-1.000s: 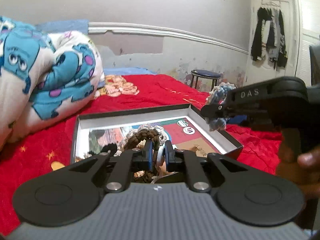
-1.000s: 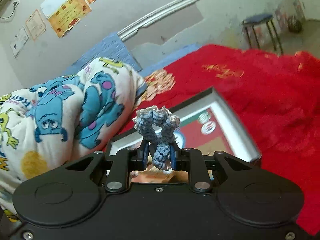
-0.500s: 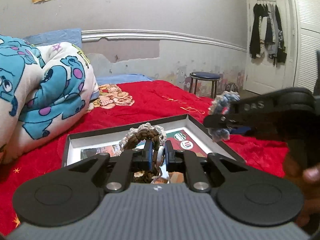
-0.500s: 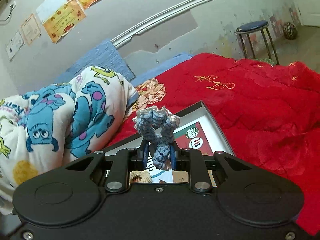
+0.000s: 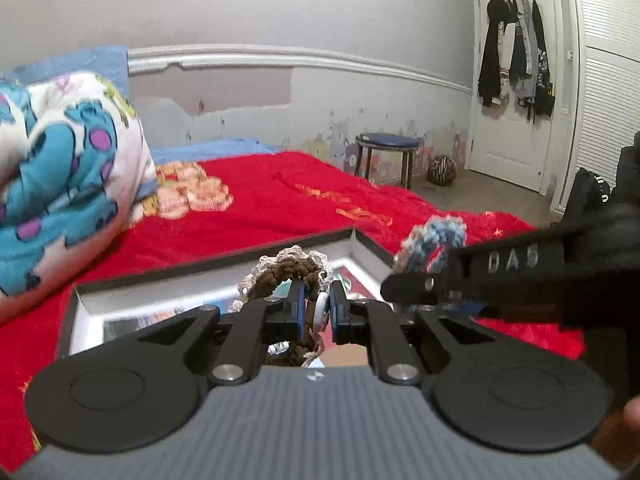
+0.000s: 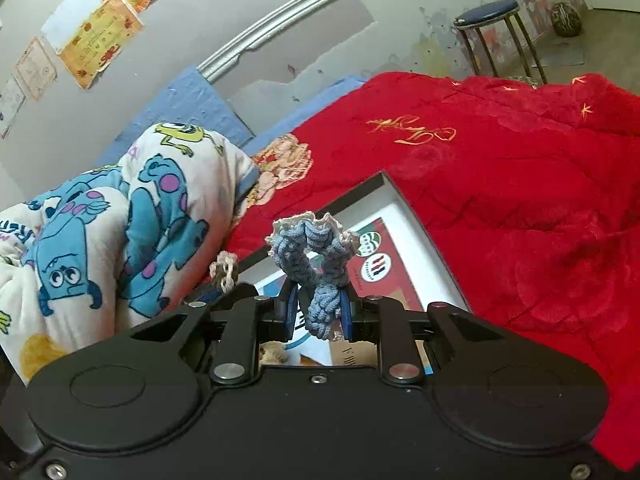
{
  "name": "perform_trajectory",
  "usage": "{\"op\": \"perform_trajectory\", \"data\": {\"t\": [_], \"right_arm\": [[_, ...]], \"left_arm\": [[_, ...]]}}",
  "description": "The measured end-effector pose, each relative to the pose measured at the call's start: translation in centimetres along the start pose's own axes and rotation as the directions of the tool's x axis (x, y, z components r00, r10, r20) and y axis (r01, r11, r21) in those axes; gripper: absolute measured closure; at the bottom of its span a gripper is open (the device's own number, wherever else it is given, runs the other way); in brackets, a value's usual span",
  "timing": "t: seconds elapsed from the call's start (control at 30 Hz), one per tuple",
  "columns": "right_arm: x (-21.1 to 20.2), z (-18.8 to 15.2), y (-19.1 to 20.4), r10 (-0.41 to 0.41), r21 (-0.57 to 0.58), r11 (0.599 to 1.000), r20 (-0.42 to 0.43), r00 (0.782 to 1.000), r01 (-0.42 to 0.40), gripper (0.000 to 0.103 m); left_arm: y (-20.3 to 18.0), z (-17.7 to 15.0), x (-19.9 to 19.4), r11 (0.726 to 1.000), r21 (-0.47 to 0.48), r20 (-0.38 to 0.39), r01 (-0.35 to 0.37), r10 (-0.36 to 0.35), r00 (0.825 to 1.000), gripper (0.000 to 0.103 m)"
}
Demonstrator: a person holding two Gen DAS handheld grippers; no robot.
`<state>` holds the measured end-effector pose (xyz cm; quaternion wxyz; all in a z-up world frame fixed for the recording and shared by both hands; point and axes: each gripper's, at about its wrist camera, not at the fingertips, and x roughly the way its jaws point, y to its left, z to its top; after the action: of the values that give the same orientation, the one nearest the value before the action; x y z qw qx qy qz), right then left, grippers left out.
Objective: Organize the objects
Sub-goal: 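Lower both scrunchies into the box and open both grippers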
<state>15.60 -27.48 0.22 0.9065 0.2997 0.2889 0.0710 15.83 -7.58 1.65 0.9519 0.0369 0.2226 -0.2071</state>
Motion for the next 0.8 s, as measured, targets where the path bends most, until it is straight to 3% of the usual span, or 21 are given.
{"op": "perform_trajectory", "data": {"t": [0.2,0.8], "right_arm": [[2.2,-0.4,-0.8,-0.024,0.023,0.999,-0.03,0.999,0.025,0.082],[4.3,-1.4,-0.4,-0.039,0.011,0.999,-0.07,0.997,0.04,0.081]], "left_arm": [[1.3,-1.3,1.2,0.996,-0.085,-0.017,0.027,-0.029,0.999,0.088],[0.0,-2.4,1.9,1.0,0.004,-0.059,-0.019,0.019,0.998,0.087]]}}
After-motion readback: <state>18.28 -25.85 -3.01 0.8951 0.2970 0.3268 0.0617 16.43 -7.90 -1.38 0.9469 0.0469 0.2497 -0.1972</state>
